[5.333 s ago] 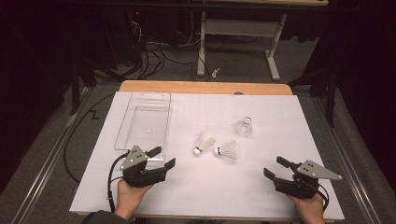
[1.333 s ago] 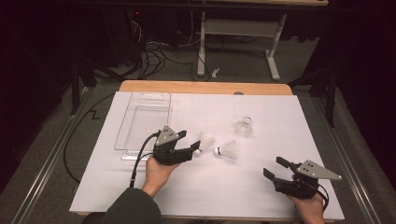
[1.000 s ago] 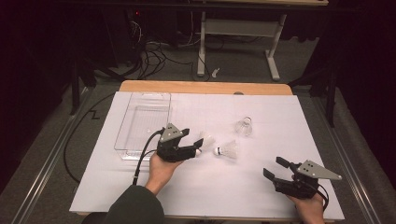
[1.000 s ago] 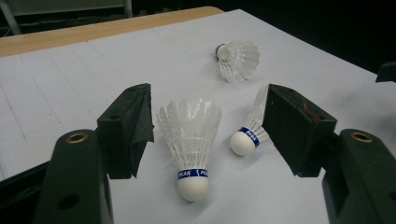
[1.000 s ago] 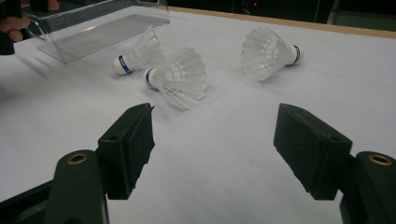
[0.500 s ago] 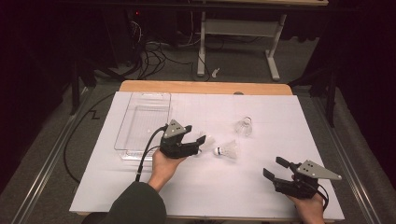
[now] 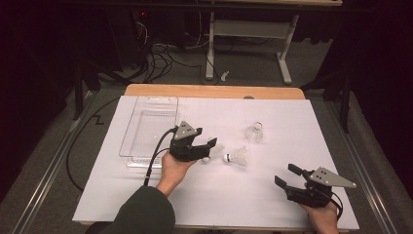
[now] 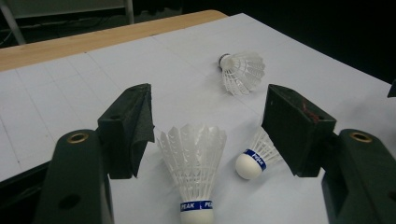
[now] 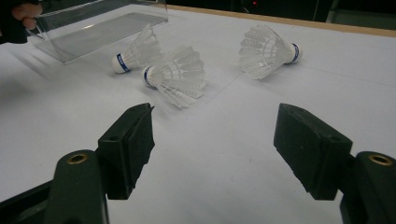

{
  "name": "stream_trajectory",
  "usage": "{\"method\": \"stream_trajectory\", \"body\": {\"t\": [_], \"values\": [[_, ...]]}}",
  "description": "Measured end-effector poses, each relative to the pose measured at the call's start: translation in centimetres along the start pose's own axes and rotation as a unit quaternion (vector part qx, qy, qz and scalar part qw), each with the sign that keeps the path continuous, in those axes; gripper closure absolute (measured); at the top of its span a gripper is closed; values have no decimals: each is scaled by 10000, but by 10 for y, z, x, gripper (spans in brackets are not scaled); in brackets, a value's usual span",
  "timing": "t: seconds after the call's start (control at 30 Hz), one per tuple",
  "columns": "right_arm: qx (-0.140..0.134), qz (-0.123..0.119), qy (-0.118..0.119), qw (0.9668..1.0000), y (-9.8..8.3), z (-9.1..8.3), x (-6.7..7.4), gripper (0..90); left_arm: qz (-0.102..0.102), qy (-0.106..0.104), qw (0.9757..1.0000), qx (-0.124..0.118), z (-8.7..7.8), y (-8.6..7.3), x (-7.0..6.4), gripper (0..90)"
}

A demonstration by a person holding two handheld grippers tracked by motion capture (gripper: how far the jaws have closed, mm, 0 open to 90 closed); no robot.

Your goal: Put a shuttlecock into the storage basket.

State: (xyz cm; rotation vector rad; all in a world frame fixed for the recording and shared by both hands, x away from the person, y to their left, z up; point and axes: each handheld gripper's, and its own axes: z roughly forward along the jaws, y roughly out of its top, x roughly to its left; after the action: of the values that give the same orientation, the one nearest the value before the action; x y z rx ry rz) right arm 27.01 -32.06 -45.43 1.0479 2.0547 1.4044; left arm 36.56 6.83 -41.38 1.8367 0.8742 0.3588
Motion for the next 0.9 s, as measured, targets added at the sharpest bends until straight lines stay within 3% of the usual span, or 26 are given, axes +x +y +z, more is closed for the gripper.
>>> {"method": "stream_trajectory", "body": {"t": [0.47,0.9], "values": [[5,-1,17,10000,0,0,0,290,9,40,10000,-10,8,10,1,346],[0,-1,26,10000,0,0,0,290,60,70,9998,167,18,16,-1,346]]}}
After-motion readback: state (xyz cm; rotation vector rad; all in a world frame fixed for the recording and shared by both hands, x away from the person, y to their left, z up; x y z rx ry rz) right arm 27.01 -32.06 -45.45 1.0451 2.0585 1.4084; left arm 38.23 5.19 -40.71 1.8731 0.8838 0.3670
